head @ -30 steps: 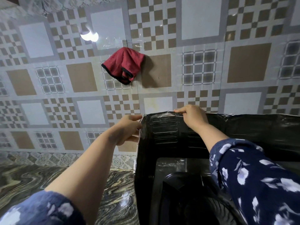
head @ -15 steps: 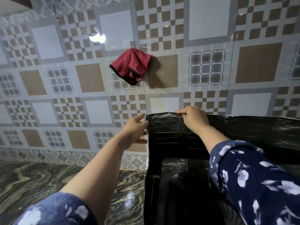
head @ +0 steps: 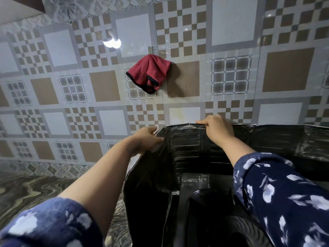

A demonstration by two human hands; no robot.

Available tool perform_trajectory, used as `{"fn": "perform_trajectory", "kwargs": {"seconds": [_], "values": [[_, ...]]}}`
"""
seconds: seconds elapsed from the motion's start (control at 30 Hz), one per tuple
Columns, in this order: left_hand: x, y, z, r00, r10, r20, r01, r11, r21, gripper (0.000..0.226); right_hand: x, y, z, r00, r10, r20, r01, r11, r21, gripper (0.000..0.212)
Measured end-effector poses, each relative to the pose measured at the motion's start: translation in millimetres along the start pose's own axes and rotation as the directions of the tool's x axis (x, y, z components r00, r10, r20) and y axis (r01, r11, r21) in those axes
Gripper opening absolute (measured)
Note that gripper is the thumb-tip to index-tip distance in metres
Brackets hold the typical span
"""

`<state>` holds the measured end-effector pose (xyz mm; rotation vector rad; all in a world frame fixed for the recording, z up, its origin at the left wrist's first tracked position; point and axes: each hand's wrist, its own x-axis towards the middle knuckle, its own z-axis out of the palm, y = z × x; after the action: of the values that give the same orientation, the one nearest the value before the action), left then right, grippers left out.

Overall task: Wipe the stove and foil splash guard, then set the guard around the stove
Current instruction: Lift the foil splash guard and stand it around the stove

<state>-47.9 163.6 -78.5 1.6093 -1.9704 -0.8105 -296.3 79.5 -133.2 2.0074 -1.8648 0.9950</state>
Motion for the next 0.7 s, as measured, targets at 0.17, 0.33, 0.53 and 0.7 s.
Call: {"fn": "perform_trajectory", "kwargs": {"seconds": [0.17,0.33,0.53,0.7], "values": [[3,4,2,1.0,0.004,-0.006,-0.004,1.0,-0.007,0.052,-1,5,-5,0.999,0.021,0.033,-0.021,1.0,-0.006,0.061],[10,10,11,1.0,0.024,0.003,-0.023,0.996,-0.089,0.046,6,18,-20,0.999,0.053,0.011,-0.053,0.998,-0.033,0.059],[13,19,34,1.0,0.02,0.013,-0.016,0.976,-0.218,0.054,-4,27,-22,0.993,0.114,0.027,-0.112,0.992,-0.05,0.058],[16,11,40,0.998,0.022,-0.056,-0.037,0.959,-0.282,0.049,-8,29,-16,0.996,0.085,-0.01,-0.086,0.996,-0.029,0.05]]}}
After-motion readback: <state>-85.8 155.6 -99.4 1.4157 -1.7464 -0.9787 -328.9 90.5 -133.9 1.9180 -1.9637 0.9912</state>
